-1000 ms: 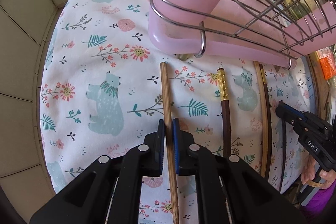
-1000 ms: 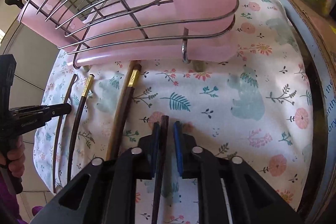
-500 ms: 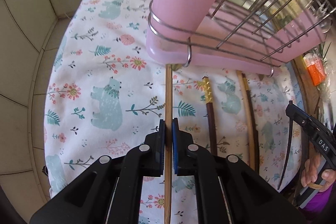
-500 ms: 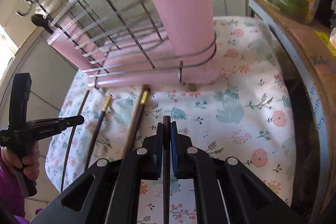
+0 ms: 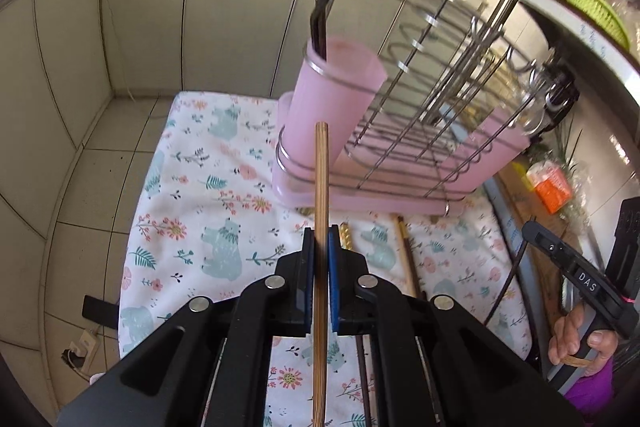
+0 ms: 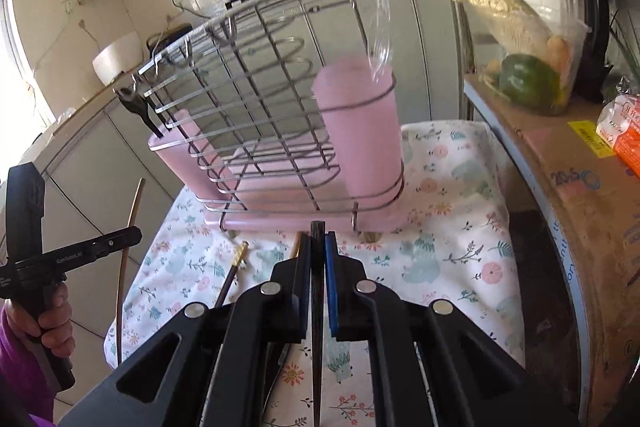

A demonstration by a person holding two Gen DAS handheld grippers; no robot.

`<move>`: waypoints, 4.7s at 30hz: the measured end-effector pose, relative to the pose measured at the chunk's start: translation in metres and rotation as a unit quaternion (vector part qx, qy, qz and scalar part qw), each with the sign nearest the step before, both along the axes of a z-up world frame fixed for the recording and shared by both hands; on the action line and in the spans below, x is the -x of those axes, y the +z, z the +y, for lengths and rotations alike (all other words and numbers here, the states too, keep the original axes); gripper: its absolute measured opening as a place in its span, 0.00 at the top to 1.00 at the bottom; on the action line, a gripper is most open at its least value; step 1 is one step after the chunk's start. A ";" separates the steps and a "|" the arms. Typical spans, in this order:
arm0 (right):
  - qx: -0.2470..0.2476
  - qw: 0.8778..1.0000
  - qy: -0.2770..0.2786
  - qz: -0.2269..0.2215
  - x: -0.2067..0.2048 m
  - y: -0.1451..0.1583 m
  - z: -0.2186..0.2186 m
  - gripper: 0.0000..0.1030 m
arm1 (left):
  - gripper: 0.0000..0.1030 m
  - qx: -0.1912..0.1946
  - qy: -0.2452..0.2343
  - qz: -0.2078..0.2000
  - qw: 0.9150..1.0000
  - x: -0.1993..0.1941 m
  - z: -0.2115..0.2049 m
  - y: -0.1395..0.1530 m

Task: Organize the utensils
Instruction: 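Lift both held chopsticks up toward the pink cup in the rack, then lower the chopsticks into the pink cup and open both tools, then lower both tools back down to the chopsticks on the tablecloth, then grasp a gold-patterned chopstick with the left tool while the right tool grasps a yellow-tipped chopstick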

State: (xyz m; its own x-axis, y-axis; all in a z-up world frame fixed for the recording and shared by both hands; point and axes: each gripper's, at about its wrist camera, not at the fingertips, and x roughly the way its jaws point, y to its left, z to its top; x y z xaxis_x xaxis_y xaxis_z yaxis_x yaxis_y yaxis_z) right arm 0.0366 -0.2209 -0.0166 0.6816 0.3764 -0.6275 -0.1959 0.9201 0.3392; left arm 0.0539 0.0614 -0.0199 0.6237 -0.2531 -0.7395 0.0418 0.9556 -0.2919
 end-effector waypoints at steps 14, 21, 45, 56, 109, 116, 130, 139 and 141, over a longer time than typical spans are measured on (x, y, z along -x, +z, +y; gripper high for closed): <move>-0.016 0.994 -0.024 -0.102 0.011 0.061 -0.016 0.94 | 0.95 0.037 0.027 -0.119 0.992 0.015 0.019 0.062; -0.008 0.978 -0.048 -0.202 0.010 0.130 -0.030 0.94 | 0.95 0.051 0.036 -0.194 0.979 0.015 0.017 0.104; 0.045 0.981 -0.056 -0.183 -0.077 0.093 -0.008 0.94 | 0.95 0.027 0.103 -0.350 0.931 -0.037 -0.003 0.149; 0.035 0.985 -0.059 -0.159 -0.076 0.071 -0.011 0.94 | 0.95 -0.026 0.161 -0.427 0.890 -0.073 -0.016 0.130; 0.027 0.996 -0.009 -0.088 -0.002 0.040 0.011 0.77 | 0.62 -0.050 0.081 -0.211 0.973 -0.003 -0.022 0.034; 0.027 0.999 0.013 -0.042 0.012 0.018 0.020 0.77 | 0.62 -0.056 0.064 -0.182 0.980 0.012 -0.019 0.024; -0.004 0.998 0.031 0.060 0.010 -0.026 0.026 0.77 | 0.62 -0.023 -0.013 -0.026 0.999 0.007 -0.018 -0.016; -0.037 0.993 0.042 0.107 0.003 -0.049 0.019 0.77 | 0.62 0.012 -0.048 0.114 0.992 -0.031 -0.039 -0.055; -0.041 0.992 0.042 0.116 0.001 -0.054 0.016 0.77 | 0.62 0.006 -0.052 0.131 0.990 -0.038 -0.046 -0.061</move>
State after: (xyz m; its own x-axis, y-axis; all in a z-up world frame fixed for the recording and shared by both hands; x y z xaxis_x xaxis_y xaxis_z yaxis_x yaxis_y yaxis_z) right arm 0.0354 -0.2051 -0.0705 0.4865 0.4815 -0.7290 -0.1779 0.8715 0.4569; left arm 0.0922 0.0155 -0.0809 0.3819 -0.3159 -0.8685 0.0611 0.9463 -0.3174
